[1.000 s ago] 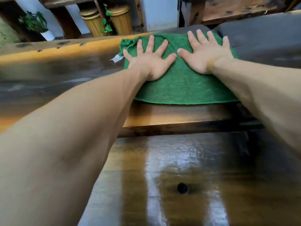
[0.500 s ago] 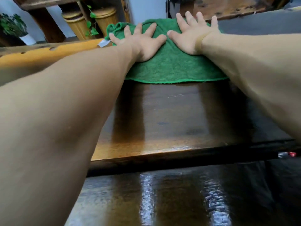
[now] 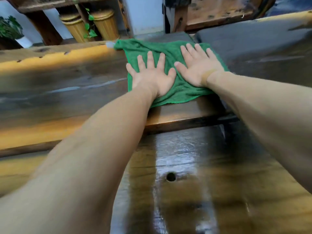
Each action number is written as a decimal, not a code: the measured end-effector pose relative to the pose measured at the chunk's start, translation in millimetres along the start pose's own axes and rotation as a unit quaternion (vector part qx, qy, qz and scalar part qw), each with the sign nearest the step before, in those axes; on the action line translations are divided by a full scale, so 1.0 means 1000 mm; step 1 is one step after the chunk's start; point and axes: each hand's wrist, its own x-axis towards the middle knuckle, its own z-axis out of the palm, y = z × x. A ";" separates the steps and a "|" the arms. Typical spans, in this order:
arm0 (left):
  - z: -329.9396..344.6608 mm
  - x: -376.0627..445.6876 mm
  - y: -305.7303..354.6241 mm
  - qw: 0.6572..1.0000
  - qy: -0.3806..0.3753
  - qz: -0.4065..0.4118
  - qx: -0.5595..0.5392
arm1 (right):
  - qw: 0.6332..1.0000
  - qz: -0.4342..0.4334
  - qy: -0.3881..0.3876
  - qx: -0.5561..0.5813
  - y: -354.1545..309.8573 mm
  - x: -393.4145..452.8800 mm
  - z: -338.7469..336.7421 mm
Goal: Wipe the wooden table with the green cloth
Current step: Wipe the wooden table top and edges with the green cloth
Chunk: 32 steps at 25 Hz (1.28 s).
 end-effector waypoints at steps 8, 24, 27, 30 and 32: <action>0.018 -0.111 0.024 1.000 -0.013 0.022 0.008 | 0.999 -0.002 -0.038 0.000 0.003 -0.119 0.002; 0.057 -0.401 0.074 0.997 -0.047 0.058 0.008 | 0.994 0.011 -0.111 0.000 0.004 -0.417 0.013; 0.061 -0.453 0.082 0.997 -0.058 0.055 0.006 | 0.993 0.014 -0.116 0.004 0.003 -0.469 0.015; 0.066 -0.508 0.088 0.997 -0.055 0.057 0.003 | 0.992 0.013 -0.127 0.003 0.001 -0.521 0.015; 0.070 -0.542 0.090 0.997 -0.059 0.059 0.004 | 0.991 0.011 -0.136 0.001 -0.001 -0.554 0.018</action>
